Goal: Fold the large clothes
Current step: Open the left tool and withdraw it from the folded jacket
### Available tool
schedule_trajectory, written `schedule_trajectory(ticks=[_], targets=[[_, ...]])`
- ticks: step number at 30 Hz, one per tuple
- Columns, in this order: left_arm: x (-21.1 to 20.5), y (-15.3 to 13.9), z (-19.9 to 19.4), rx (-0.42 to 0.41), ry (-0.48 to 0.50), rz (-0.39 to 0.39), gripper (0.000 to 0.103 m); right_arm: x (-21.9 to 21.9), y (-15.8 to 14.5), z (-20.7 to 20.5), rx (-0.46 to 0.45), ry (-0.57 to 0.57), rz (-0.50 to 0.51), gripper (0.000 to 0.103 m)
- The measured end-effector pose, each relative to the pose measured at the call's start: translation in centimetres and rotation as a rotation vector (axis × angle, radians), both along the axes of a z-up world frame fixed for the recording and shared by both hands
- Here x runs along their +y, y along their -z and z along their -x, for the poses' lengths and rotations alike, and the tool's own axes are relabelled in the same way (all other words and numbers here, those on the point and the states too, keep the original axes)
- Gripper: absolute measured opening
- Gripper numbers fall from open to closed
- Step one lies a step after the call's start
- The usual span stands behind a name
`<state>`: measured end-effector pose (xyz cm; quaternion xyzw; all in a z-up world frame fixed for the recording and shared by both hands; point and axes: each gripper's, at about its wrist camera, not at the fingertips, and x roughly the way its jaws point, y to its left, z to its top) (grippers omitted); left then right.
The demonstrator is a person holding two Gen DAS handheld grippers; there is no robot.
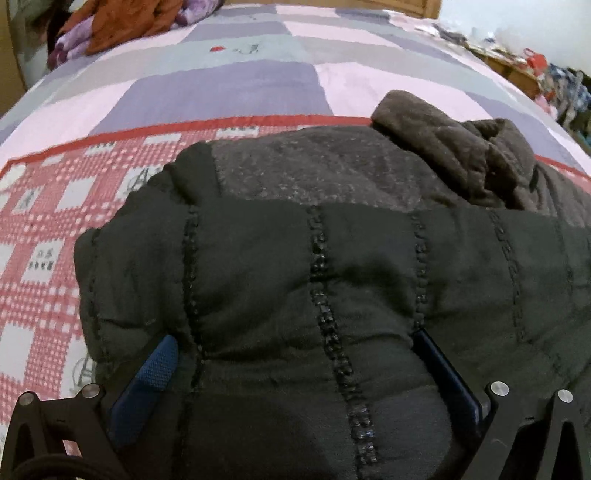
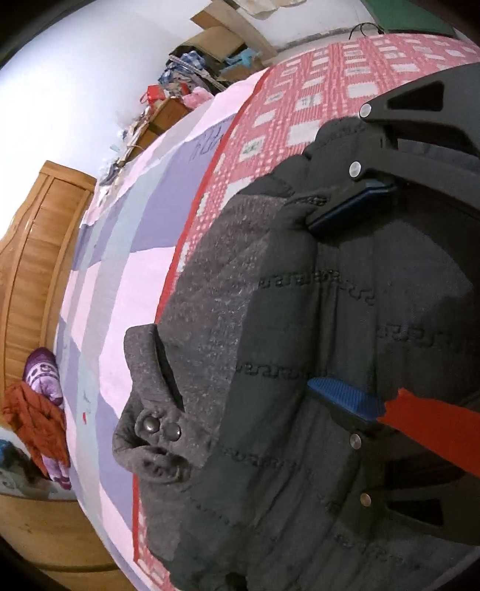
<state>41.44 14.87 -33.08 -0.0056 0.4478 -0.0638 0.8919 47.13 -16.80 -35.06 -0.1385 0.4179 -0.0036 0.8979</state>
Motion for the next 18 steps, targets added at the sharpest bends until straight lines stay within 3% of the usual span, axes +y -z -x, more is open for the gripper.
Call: schedule_trajectory(ticks=[7,10,13,16,18], targets=[[1.0,-1.7,0.9,0.005,0.017,0.053,0.103,-1.2,-0.6,0.5,-0.004,-0.066,-0.053,0.082],[2.9,-3.5,3.3,-0.038,-0.006,0.119,0.103,-2.2,-2.1,2.3,-0.038,-0.084,-0.112,0.082],[5.1,-5.1,6.1,-0.091,-0.061,0.157,0.103,-1.7,-4.5,5.2,-0.114,-0.12,-0.095,0.082],[5.8,-5.1,7.7,-0.111,-0.097,0.097,0.103,0.1,-6.8,8.3,-0.188,-0.173,-0.103,0.083],[5.4,-3.1,7.6,-0.056,-0.09,0.012,0.103,1.1,-7.2,9.6,-0.184,-0.187,-0.162,0.084]])
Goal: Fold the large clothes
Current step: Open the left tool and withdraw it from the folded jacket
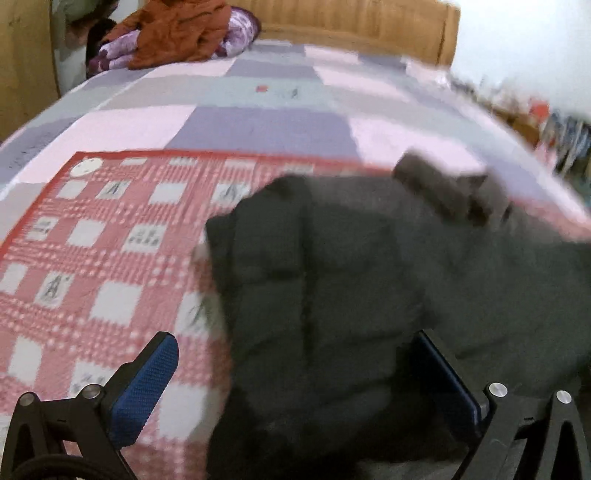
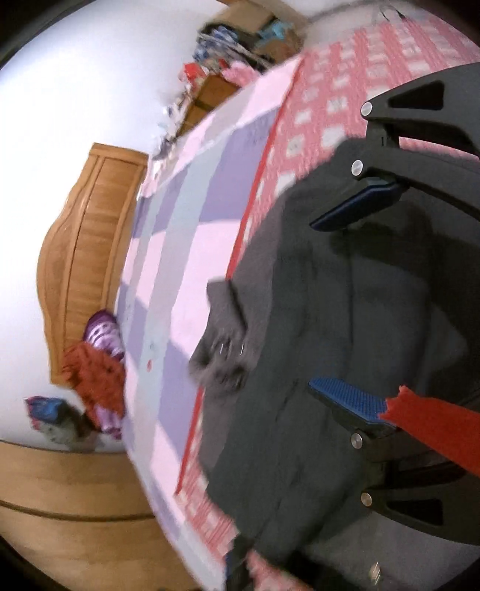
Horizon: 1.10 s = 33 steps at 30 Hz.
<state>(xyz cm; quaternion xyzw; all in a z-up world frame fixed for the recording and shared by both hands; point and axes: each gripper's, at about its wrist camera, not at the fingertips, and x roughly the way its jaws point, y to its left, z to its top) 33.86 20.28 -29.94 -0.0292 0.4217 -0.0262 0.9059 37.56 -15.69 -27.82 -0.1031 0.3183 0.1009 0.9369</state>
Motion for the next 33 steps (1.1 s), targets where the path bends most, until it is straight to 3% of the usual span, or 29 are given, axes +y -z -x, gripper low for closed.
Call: schedule_trajectory(ticks=[2,5,7,10,13,17,20,22,25,27,29,31,33], targets=[[0.6,2.1,-0.5,0.08,0.007,0.004,0.103,1.1,0.8,0.3,0.053,-0.026,-0.007,0.084],[3.2,2.3,-0.2,0.077,-0.073,0.074,0.103,-0.4,4.4,0.2,0.175,0.003,0.031,0.081],[4.4,2.0,0.5,0.075,-0.126,0.074,0.103,-2.6,5.0,0.6,0.193,0.003,-0.032,0.072],[5.0,1.5,2.2,0.07,-0.136,0.039,0.103,-3.0,3.5,1.9,0.177,-0.024,-0.023,0.071],[3.8,0.9,4.3,0.079,-0.097,-0.01,0.103,-2.7,2.3,4.2,0.157,-0.02,-0.007,0.074],[1.1,0.9,6.7,0.081,-0.01,-0.063,0.103,-2.9,2.8,6.5,0.196,0.013,-0.032,0.074],[-0.3,2.1,7.8,0.157,0.0,-0.099,0.103,-3.3,5.0,8.2,0.283,0.054,-0.021,0.074],[-1.3,1.5,9.1,0.15,0.006,-0.087,0.103,-4.2,6.7,9.3,0.36,0.116,0.01,0.074],[-4.3,-0.1,11.9,0.098,0.063,-0.032,0.103,-4.5,5.2,11.9,0.299,0.152,-0.009,0.074],[-7.2,0.0,13.8,0.111,0.132,-0.02,0.103,-4.2,4.9,13.4,0.3,0.141,-0.051,0.074],[-9.2,1.3,15.3,0.143,0.181,-0.074,0.103,-3.2,5.5,14.9,0.336,0.084,-0.051,0.074],[-9.8,3.0,16.6,0.185,0.192,-0.15,0.103,-2.8,6.4,16.3,0.334,0.054,0.031,0.074],[-8.7,3.4,18.2,0.185,0.174,-0.157,0.103,-5.1,6.5,17.6,0.31,0.084,0.02,0.074]])
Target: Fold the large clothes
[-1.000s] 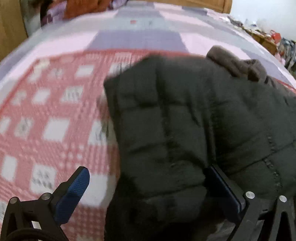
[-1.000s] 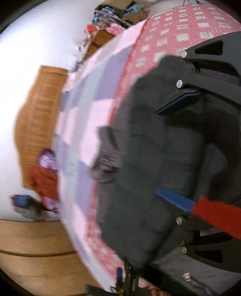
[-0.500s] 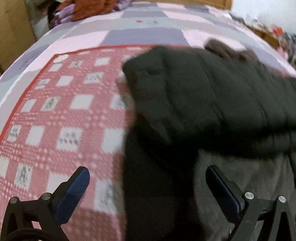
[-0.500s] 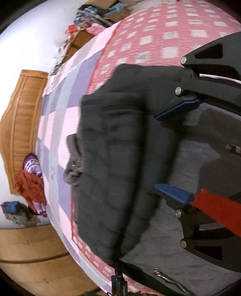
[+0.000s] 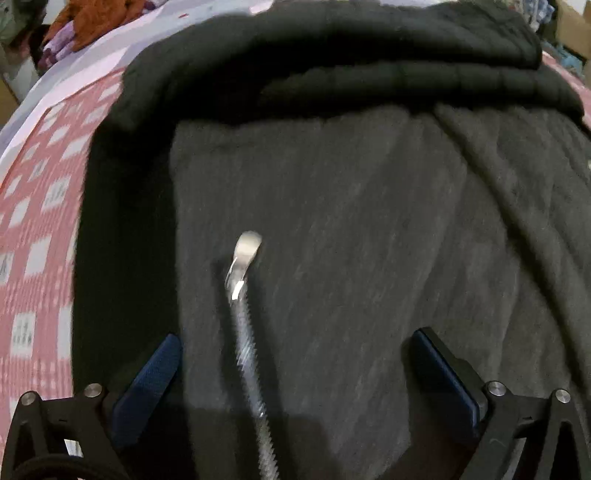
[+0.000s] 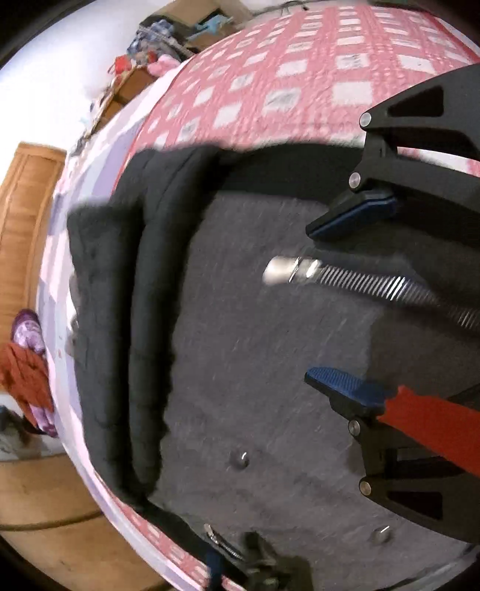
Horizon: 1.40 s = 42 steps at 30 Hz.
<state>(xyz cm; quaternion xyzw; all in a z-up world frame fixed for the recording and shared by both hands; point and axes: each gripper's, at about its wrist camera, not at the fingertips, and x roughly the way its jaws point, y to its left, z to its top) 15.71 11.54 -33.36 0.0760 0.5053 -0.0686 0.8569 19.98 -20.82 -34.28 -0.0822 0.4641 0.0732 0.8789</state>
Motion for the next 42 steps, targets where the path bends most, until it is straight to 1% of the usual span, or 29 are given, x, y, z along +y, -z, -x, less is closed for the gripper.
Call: schedule_trajectory(ticks=[2,3,4,6,7,9,11,12,14,16,18,19,22,24,25,27,28,30,32,34,37,38,41,42], targets=[[1.3,-0.4,1.0,0.002,-0.044,-0.011,0.103,-3.3,0.3,0.6,0.015,0.086,-0.02,0.075],[1.8,-0.6,1.4,0.008,-0.067,-0.017,0.103,-5.1,0.2,1.2,0.02,0.131,-0.036,0.077],[2.7,-1.0,2.0,0.019,-0.108,-0.011,0.103,-6.4,0.0,1.8,0.023,0.147,-0.05,0.077],[3.6,-1.8,3.2,0.026,-0.174,0.013,0.103,-6.9,-0.5,2.9,0.023,0.154,-0.009,0.077],[3.8,-2.3,4.0,0.025,-0.202,0.023,0.103,-6.6,-1.1,3.9,0.012,0.133,0.006,0.077],[3.3,-2.9,5.8,0.022,-0.231,0.039,0.103,-5.5,-2.0,5.5,-0.003,0.078,0.0,0.077],[2.2,-2.9,7.2,0.032,-0.228,0.045,0.103,-3.8,-2.5,7.3,0.005,-0.004,-0.023,0.077],[1.6,-2.7,7.6,0.042,-0.22,0.038,0.103,-3.0,-2.4,8.3,0.016,-0.035,-0.028,0.079],[0.5,-1.8,8.7,0.068,-0.206,0.009,0.103,-1.7,-1.7,9.7,0.061,-0.082,-0.031,0.079],[0.6,-1.6,9.4,0.064,-0.196,0.018,0.103,-1.5,-0.9,10.6,0.086,-0.089,-0.003,0.079],[1.4,-1.8,10.2,0.055,-0.165,0.03,0.103,-3.4,-0.6,11.7,0.069,-0.055,-0.027,0.079],[1.7,-1.8,10.7,0.05,-0.145,0.029,0.103,-4.9,-0.5,12.2,0.077,-0.003,-0.04,0.079],[2.8,-2.2,11.5,0.04,-0.088,0.012,0.103,-7.7,-1.1,14.0,0.071,0.088,-0.048,0.079],[3.8,-2.5,12.0,0.051,-0.09,0.021,0.103,-8.4,-1.4,15.3,0.077,0.145,0.028,0.079],[4.4,-2.6,12.3,0.063,-0.099,0.034,0.103,-8.9,-1.4,16.0,0.099,0.183,0.057,0.079],[5.6,-2.6,13.6,0.079,-0.128,0.0,0.103,-9.7,-1.4,17.2,0.137,0.231,0.056,0.079],[6.0,-2.7,14.2,0.086,-0.131,0.005,0.103,-9.7,-1.5,18.4,0.151,0.256,0.051,0.079],[7.2,-2.5,15.5,0.103,-0.152,0.014,0.103,-9.2,-1.8,20.7,0.155,0.268,0.046,0.079],[7.9,-2.4,16.5,0.117,-0.16,0.028,0.103,-7.8,-2.0,22.4,0.157,0.259,0.041,0.079],[8.2,-2.2,17.2,0.121,-0.154,0.021,0.103,-5.9,-1.8,23.7,0.167,0.242,0.032,0.079],[8.9,-1.7,18.0,0.128,-0.159,0.025,0.103,-3.1,-1.2,24.3,0.192,0.225,0.017,0.079],[9.2,-1.4,18.2,0.133,-0.166,0.026,0.103,-2.8,-0.9,24.1,0.195,0.22,0.016,0.079],[10.4,-0.8,18.3,0.146,-0.21,0.044,0.103,-1.6,-0.5,24.1,0.201,0.202,0.023,0.079],[10.8,-0.8,18.1,0.136,-0.23,0.058,0.103,-1.4,-0.4,23.9,0.201,0.201,0.025,0.079]])
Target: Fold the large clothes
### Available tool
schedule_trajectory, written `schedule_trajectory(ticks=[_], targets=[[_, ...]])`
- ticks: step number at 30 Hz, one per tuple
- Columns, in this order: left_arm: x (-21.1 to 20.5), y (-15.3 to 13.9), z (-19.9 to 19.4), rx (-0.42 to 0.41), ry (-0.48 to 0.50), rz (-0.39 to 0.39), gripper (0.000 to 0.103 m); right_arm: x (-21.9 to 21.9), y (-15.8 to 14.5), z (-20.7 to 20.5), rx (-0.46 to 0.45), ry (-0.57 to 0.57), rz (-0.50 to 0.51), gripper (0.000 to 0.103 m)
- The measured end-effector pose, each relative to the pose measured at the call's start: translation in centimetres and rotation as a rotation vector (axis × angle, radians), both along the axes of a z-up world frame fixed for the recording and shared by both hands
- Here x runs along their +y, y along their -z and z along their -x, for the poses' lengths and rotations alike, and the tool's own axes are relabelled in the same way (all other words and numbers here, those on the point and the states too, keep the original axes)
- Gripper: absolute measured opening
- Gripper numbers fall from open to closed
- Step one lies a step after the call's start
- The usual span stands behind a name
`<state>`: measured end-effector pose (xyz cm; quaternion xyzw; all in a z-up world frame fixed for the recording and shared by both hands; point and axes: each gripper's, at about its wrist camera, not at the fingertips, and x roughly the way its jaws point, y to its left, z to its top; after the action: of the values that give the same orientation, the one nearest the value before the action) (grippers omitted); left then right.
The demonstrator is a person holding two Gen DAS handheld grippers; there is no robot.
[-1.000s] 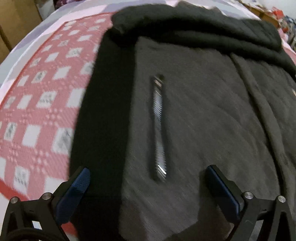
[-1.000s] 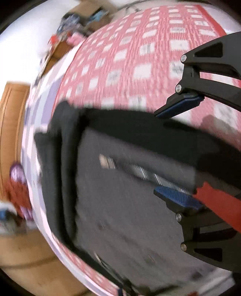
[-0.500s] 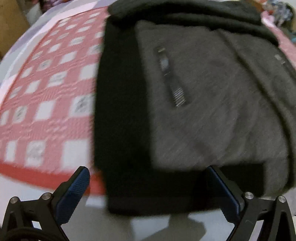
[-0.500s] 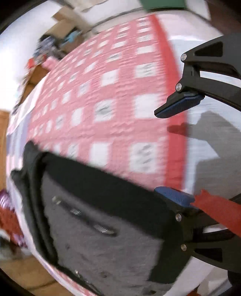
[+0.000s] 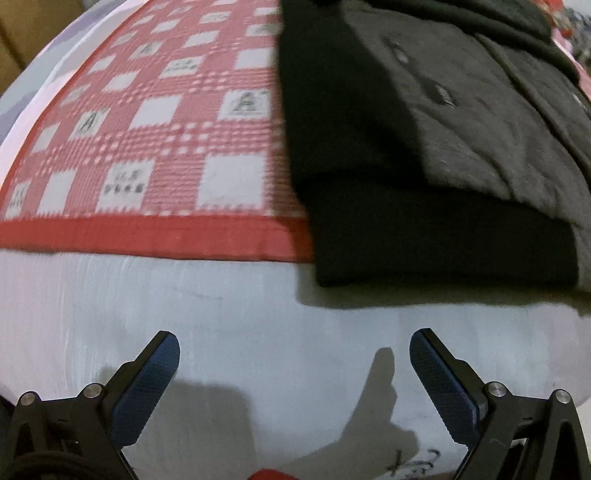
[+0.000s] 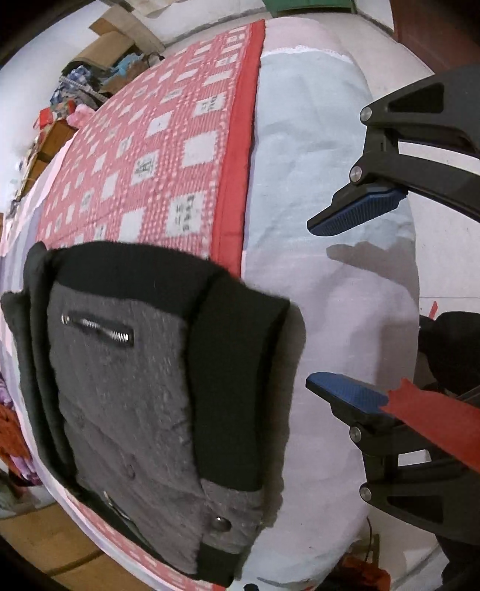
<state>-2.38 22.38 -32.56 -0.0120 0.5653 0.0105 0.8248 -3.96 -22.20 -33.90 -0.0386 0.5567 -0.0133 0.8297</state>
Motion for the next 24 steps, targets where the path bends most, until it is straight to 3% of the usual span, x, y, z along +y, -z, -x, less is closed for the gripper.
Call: schedule_trajectory(ticks=[7,9,11,14,20,24], targets=[[0.3,0.6,-2.9,-0.056,-0.014,-0.007,0.103,0.3,0.8,-1.6,0.004,0.023,0.033,0.079],[0.3,-0.1,-3.4,-0.101,-0.032,-0.021,0.103,0.5,0.9,-2.1,-0.001,0.027,0.038,0.079],[0.5,-1.7,-3.8,-0.172,-0.06,0.011,0.103,0.7,0.8,-2.6,-0.013,0.033,0.047,0.079],[-0.1,-3.6,-4.5,-0.257,-0.035,-0.001,0.103,1.0,0.4,-2.8,-0.039,0.034,0.051,0.079],[-0.5,-2.1,-7.8,-0.201,-0.033,-0.006,0.103,1.9,0.4,-3.1,-0.051,0.018,0.055,0.079],[-0.9,-2.6,-9.1,-0.224,-0.056,0.025,0.103,2.1,0.4,-2.8,-0.063,0.025,0.072,0.079]])
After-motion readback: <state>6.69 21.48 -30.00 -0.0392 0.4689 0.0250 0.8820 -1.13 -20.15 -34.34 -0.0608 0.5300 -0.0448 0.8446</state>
